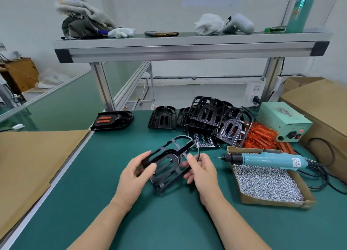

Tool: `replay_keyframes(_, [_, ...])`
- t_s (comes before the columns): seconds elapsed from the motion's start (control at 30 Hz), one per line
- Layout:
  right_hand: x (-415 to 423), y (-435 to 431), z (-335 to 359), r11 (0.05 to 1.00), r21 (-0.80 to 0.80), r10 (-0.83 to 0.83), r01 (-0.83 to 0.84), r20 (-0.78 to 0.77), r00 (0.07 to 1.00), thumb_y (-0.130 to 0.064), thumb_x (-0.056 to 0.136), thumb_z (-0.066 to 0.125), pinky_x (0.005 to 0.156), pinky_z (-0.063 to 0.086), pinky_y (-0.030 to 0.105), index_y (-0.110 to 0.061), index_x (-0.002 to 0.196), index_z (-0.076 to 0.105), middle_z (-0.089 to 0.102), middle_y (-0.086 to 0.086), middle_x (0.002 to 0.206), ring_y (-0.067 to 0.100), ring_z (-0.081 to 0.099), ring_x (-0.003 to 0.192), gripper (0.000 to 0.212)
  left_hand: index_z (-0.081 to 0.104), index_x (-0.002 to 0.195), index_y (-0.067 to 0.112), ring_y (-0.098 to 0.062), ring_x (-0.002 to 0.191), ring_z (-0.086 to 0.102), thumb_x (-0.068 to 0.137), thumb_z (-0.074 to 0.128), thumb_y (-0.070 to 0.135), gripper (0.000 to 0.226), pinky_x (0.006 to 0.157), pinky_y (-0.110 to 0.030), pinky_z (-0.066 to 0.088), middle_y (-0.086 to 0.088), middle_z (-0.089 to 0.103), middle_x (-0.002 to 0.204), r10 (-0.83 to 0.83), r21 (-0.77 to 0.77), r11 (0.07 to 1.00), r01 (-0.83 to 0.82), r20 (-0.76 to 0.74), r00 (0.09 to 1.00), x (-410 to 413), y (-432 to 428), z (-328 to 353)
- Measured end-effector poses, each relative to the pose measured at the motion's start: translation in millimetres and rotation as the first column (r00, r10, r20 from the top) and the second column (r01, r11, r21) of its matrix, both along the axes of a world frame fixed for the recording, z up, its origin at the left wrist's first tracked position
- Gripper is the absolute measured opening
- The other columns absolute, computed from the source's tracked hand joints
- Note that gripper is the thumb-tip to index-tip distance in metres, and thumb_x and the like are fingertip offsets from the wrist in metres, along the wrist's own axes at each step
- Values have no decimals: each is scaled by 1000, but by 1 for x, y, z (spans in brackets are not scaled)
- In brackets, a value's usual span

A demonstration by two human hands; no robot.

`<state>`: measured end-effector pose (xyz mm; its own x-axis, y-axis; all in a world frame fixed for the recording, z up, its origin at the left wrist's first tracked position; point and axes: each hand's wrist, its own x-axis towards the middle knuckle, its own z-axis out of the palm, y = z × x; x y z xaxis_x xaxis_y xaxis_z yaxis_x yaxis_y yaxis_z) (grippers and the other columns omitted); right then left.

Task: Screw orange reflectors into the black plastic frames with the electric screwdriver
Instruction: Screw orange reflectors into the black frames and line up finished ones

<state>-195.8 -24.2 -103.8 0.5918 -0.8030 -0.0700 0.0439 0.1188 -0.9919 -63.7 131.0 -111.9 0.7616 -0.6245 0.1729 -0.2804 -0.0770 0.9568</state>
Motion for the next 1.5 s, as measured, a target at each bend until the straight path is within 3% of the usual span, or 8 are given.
replay_keyframes(0.13, [1, 1, 0, 987, 158, 19, -24, 33, 999, -21, 100, 61, 45, 50, 24, -6, 91, 53, 75, 14, 78, 21, 64, 51, 19, 26, 155, 31, 1, 138, 29, 59, 69, 69, 112, 108, -6, 20, 9, 27, 148, -167, 313, 945, 94, 216, 962, -3, -8, 0])
replay_keyframes(0.33, [-5, 0, 1, 969, 246, 23, -9, -57, 998, -24, 98, 63, 51, 55, 29, -4, 97, 54, 74, 17, 84, 28, 72, 61, 22, 2, 159, 23, -7, 148, 18, 50, 71, 78, 140, 119, -26, 22, 11, 11, 160, -202, 450, 891, 59, 276, 940, -1, -11, -6])
replay_keyframes(0.47, [-9, 7, 4, 991, -131, -63, 36, -212, 975, -28, 97, 59, 51, 55, 33, -15, 99, 42, 67, 4, 76, 22, 69, 53, 21, 18, 156, 18, -9, 142, 31, 48, 70, 80, 136, 117, -29, 30, 8, 26, 154, -207, 487, 872, 36, 301, 931, -1, -13, -5])
replay_keyframes(0.63, [-12, 17, 7, 860, -510, -188, 18, -284, 940, -36, 97, 59, 105, 41, 33, -17, 142, 37, 44, -2, 139, 18, 47, 123, 54, 28, 151, 25, -4, 130, 38, 49, 73, 78, 123, 110, -24, 33, 18, 35, 138, -238, 473, 878, 70, 306, 922, 0, -11, -4])
replay_keyframes(0.8, [-21, -2, 29, 647, -757, -322, 93, -161, 933, -37, 96, 59, 97, 40, 31, -21, 133, 50, 46, -5, 140, 6, 47, 111, 41, 27, 153, 25, -4, 136, 30, 51, 69, 82, 124, 114, -24, 26, 17, 34, 145, -341, 520, 843, 136, 322, 883, 5, -11, -3])
replay_keyframes(1.03, [-45, -111, 70, 537, -831, -587, 143, -247, 771, -22, 96, 58, 81, 42, 34, -20, 109, 65, 61, 2, 113, 21, 58, 95, 15, 27, 154, 28, -6, 141, 27, 52, 70, 84, 125, 119, -28, 22, 16, 31, 152, -456, 599, 788, 143, 412, 789, 5, -10, -7])
replay_keyframes(1.23, [-58, -195, 65, 742, -639, -530, -203, -744, 407, -18, 92, 60, 98, 47, 46, -15, 134, 56, 43, 18, 132, 43, 55, 115, 42, 19, 157, 28, -6, 145, 20, 53, 62, 90, 129, 122, -33, 15, 16, 24, 156, -511, 641, 753, 146, 430, 744, 6, -10, -9])
replay_keyframes(1.5, [-52, -215, 55, 685, -652, -538, -324, -753, 378, -24, 91, 66, 85, 55, 38, -12, 108, 69, 70, 11, 112, 33, 64, 103, 21, 3, 159, 30, 3, 147, 6, 68, 41, 94, 118, 123, -27, -4, 22, 12, 157, -525, 643, 754, 136, 465, 713, 1, -9, -9])
